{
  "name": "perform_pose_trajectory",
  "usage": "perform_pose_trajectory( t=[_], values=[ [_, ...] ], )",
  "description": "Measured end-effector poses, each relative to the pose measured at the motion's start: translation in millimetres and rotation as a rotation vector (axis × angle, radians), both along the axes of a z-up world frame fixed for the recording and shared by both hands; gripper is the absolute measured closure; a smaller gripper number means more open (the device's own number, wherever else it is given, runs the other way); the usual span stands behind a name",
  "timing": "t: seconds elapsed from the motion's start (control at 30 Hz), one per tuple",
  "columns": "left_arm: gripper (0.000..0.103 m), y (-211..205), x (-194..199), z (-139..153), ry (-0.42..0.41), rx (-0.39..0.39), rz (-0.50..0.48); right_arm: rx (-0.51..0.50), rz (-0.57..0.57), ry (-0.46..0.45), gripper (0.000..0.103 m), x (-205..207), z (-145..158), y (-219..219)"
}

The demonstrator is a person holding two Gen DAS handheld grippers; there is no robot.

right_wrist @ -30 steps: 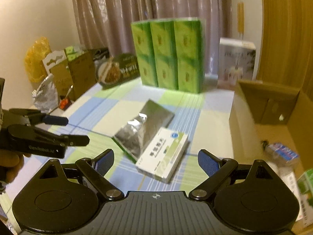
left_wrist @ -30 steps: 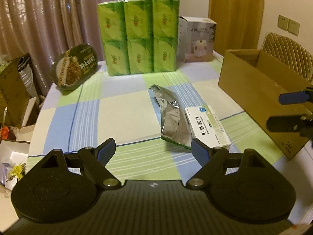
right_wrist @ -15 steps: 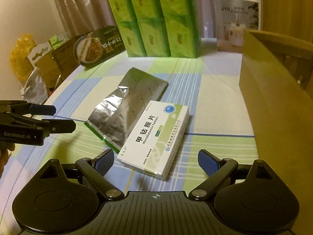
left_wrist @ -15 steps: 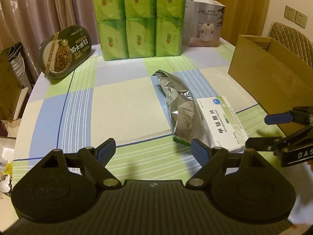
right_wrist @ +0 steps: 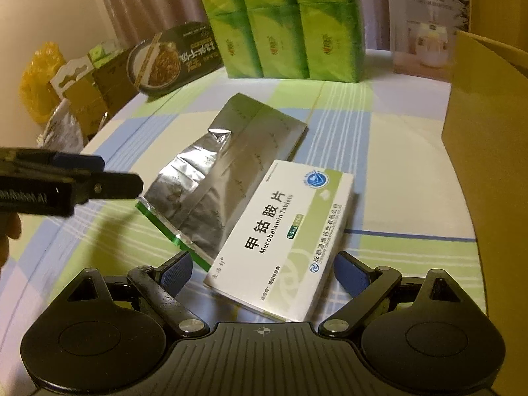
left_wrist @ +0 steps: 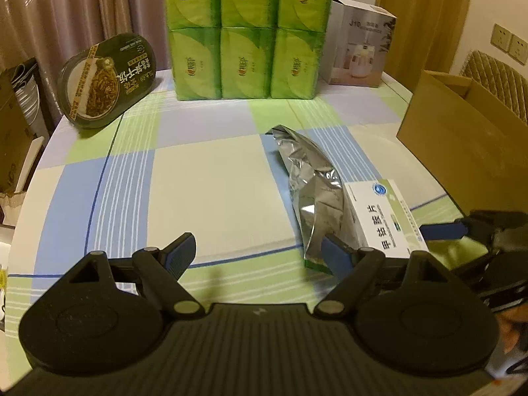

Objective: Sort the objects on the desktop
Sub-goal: 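Grasp the silver foil bag with left tool while right tool grasps Mecobalamin box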

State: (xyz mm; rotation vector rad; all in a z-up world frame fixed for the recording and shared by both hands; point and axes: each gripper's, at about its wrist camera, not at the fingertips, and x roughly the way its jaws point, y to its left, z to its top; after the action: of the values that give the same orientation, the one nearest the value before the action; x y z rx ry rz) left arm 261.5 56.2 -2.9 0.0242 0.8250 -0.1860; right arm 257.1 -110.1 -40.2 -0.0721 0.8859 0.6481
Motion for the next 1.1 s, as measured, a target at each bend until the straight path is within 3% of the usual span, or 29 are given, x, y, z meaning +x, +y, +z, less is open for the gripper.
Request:
perform_pose_trajectory(
  t=[0.17, 0.27, 0.43, 0.67, 0.87, 1.1],
  values=[
    [0.023, -5.6, 4.0, 0.7, -0.003, -0.017, -0.012, -0.01, -0.021, -0.005, 0.014, 4.3, -2.3, -4.2],
    [0.023, -11.1, 6.4, -0.1, 0.0, -0.043, -0.028, -0.007, -0.021, -0.002, 0.026, 5.2, -1.1, -8.4],
    [0.023, -23.2, 12.3, -2.9, -0.003, -0.047, -0.05, -0.029, -0.03, -0.018, 0.031, 4.4, 3.2, -16.5],
    [0.024, -33.5, 23.7, -15.2, 0.032, -0.074, -0.059, -0.028, -0.063, -0.015, 0.031, 9.1, 4.6, -35.3],
    [0.031, -47.3, 36.7, -23.8, 0.059, -0.115, -0.064, -0.002, -0.062, 0.0, 0.03, 16.0, 2.3, -41.0],
    [0.05, -56.5, 43.0, -35.3, 0.095, -0.081, -0.062, 0.0, -0.062, 0.01, 0.029, 22.6, -3.8, -43.2]
  ],
)
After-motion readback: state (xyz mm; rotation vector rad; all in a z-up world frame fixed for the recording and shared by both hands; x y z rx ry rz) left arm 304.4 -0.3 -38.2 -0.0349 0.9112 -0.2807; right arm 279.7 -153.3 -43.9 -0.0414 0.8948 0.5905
